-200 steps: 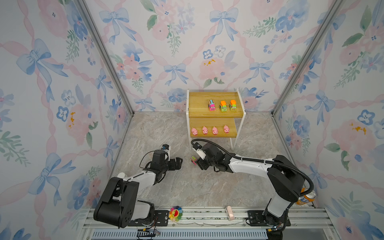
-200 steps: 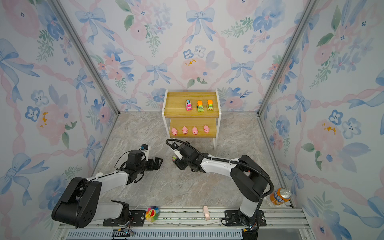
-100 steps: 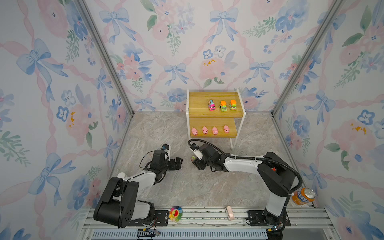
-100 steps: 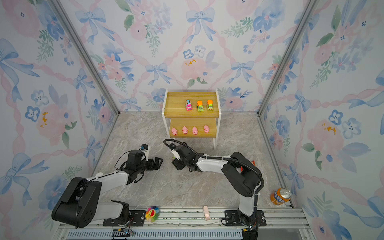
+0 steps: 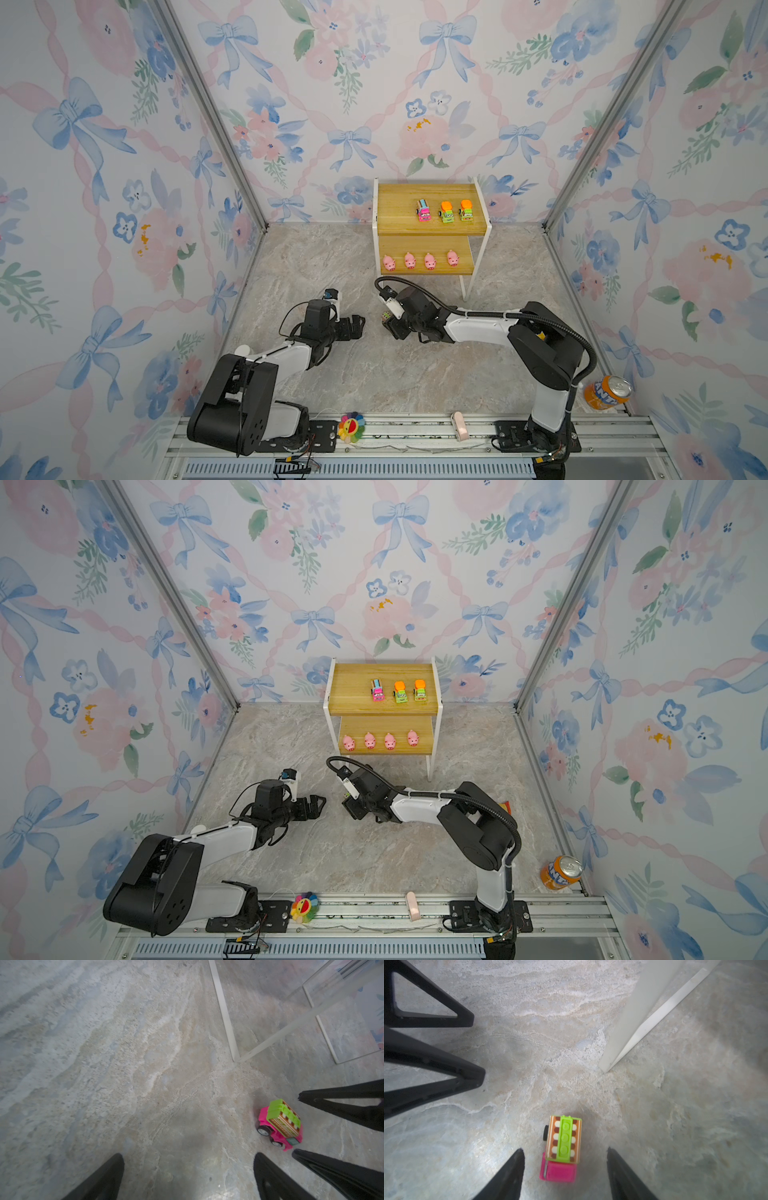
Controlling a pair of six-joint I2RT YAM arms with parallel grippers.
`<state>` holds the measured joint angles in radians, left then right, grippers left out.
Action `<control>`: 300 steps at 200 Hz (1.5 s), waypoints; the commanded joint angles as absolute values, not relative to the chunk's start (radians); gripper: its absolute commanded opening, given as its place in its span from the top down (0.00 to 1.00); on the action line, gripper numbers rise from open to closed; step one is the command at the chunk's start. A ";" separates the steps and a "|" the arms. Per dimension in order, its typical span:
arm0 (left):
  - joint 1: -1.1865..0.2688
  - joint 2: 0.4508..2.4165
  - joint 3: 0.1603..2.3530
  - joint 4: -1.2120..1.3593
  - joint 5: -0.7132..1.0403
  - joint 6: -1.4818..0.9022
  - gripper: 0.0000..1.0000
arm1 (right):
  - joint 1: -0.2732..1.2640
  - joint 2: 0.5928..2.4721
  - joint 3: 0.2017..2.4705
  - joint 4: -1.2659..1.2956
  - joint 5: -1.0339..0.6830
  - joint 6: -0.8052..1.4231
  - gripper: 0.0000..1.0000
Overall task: Place and organize the plastic toys onto the shelf
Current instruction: 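Withdraw the right gripper from the shelf to the pink truck with green top, then lower the right gripper onto the pink truck with green top and close it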
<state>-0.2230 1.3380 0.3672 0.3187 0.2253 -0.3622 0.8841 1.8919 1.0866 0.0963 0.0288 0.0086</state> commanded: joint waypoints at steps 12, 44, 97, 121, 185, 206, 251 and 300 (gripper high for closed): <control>-0.230 1.337 0.364 0.326 0.229 -0.350 0.02 | 0.877 1.908 1.080 0.133 0.013 0.026 0.35; -0.230 1.338 0.365 0.327 0.230 -0.350 0.02 | 0.872 1.911 1.029 0.225 -0.006 0.031 0.35; -0.230 1.339 0.364 0.327 0.230 -0.350 0.02 | 0.863 1.927 1.020 0.250 -0.009 0.042 0.36; -0.230 1.338 0.364 0.325 0.230 -0.350 0.02 | 0.862 1.935 1.012 0.265 -0.008 0.044 0.36; -0.230 1.339 0.362 0.326 0.230 -0.350 0.02 | 0.852 1.949 0.990 0.300 -0.019 0.058 0.37; -0.231 1.338 0.363 0.326 0.230 -0.351 0.02 | 0.852 1.951 0.981 0.311 -0.019 0.061 0.37; -0.230 1.335 0.363 0.325 0.230 -0.351 0.02 | 0.850 1.947 0.965 0.316 -0.019 0.064 0.38; -0.231 1.335 0.360 0.326 0.230 -0.351 0.02 | 0.850 1.945 0.959 0.327 -0.018 0.064 0.43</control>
<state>-0.2230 1.3384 0.3672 0.3187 0.2253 -0.3622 0.8627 1.9358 0.9726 0.3054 -0.0082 0.0505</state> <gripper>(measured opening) 0.979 0.590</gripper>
